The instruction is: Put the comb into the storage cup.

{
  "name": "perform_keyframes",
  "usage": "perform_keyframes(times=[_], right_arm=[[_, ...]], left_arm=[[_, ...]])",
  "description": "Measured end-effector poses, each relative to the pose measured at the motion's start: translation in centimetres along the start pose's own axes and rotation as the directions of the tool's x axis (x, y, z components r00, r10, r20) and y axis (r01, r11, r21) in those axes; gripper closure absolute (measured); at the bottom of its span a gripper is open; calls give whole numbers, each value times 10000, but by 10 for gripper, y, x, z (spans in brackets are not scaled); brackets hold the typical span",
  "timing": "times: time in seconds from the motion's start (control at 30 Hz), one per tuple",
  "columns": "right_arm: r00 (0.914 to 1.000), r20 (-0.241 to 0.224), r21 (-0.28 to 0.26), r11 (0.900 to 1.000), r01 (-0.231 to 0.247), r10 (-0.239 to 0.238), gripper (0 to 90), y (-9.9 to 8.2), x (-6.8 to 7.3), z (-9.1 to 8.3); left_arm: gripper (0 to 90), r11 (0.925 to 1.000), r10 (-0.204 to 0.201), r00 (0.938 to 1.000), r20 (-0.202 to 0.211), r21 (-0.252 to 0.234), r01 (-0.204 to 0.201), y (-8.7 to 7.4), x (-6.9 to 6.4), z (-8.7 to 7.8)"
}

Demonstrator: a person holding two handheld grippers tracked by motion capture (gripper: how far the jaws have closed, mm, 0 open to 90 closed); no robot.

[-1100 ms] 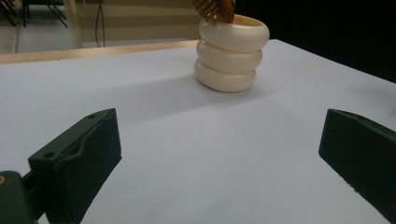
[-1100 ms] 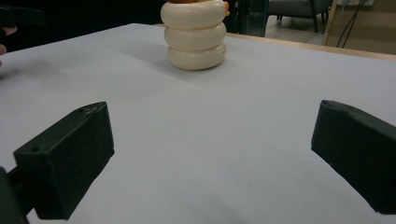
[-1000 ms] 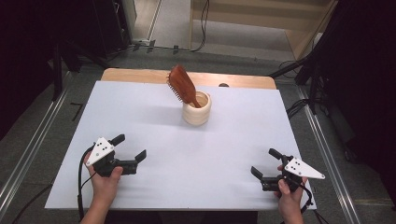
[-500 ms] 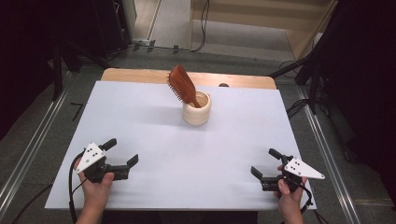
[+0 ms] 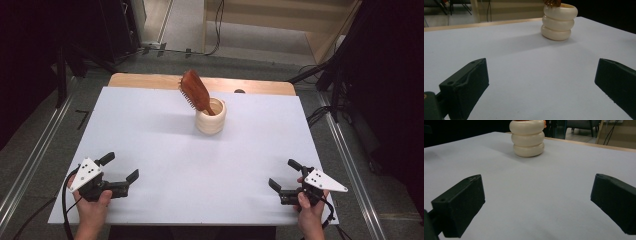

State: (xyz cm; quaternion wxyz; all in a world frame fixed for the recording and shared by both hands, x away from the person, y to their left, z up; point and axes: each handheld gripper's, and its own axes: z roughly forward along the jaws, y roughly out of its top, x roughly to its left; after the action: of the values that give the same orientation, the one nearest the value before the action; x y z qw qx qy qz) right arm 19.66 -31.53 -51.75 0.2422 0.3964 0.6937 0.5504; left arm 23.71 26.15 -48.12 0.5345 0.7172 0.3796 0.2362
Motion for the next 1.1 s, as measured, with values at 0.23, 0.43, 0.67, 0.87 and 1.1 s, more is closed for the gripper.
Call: perform_keyframes(times=[0.23,0.43,0.67,0.87,1.1], right_arm=[[10000,36,-60,10000,-15,15,0,0,-1,0],[10000,65,-65,10000,-41,42,0,0,-1,0],[9999,112,-9,10000,-42,42,0,0,-1,0],[9999,122,-15,10000,-35,36,0,0,-2,0],[9999,99,72,10000,-36,35,0,0,-1,1]], left_arm=[[0,10000,10,9999,-133,11,-10,-2,8,-11],[0,10000,45,9994,-352,24,-44,-6,17,-21],[0,10000,-57,9972,-746,38,60,-9,32,-34],[0,9991,-416,9948,-929,-106,408,-13,44,-40],[0,9994,-341,9958,-848,53,347,-18,42,-34]])
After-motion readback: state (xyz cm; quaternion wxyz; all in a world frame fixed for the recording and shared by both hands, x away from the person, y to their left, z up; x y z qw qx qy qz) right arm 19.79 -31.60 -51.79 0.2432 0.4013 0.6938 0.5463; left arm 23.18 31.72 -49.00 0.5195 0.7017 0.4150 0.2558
